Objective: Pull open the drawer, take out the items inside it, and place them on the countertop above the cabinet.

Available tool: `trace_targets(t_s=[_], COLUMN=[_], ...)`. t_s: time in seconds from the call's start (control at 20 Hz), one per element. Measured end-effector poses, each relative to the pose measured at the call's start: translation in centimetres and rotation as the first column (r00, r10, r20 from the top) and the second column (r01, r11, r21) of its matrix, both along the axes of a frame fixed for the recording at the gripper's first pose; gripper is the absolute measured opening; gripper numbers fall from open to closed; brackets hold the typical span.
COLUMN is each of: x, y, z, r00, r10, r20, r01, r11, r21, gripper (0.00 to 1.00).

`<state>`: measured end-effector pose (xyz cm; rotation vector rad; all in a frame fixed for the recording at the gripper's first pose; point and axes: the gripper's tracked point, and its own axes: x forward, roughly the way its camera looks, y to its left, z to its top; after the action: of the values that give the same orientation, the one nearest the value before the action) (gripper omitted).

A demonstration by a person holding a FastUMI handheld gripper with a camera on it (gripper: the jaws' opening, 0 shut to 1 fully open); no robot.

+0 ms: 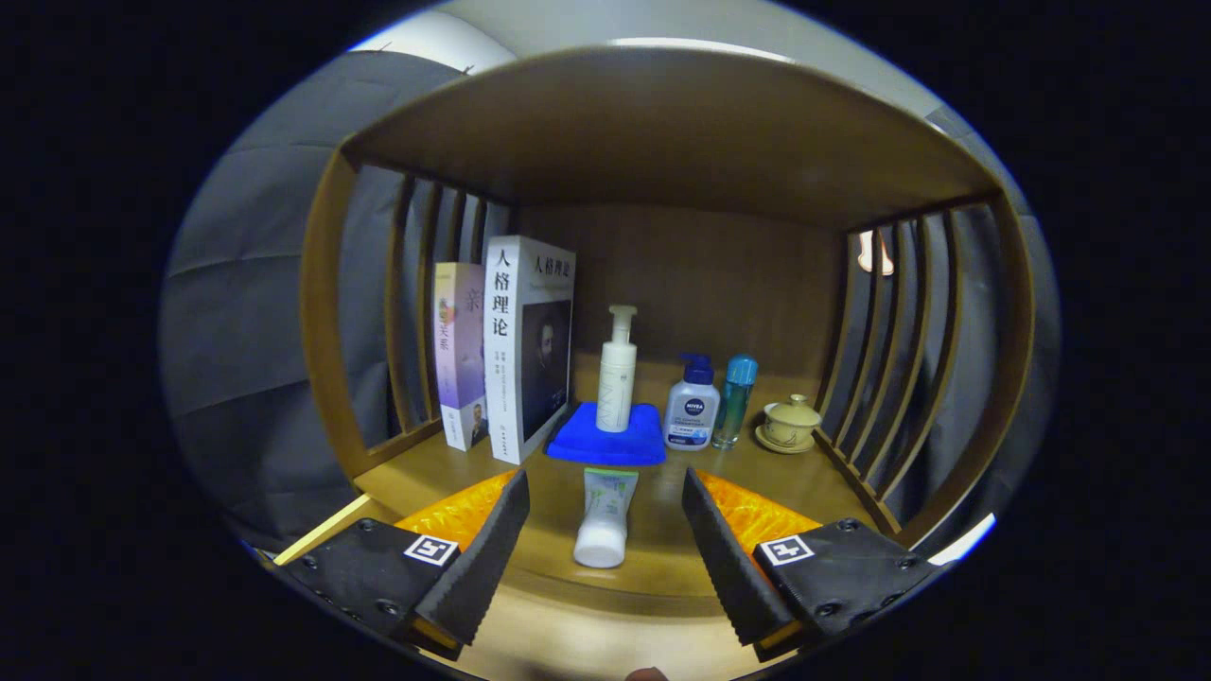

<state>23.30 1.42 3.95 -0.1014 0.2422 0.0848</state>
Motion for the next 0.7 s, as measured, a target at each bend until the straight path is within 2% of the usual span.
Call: trace_targets(t_s=[0.45, 0.7], x=[-10.0, -15.2], y=[0.6, 1.1], z=[0.5, -0.4], r00=[0.983, 0.968], r10=[-0.032, -0.061], r20=[0.178, 0.243], r01=[0.032, 0.051], r11=[0.999, 0.998], r21=[0.003, 0.045], gripper=[1.0, 0.99])
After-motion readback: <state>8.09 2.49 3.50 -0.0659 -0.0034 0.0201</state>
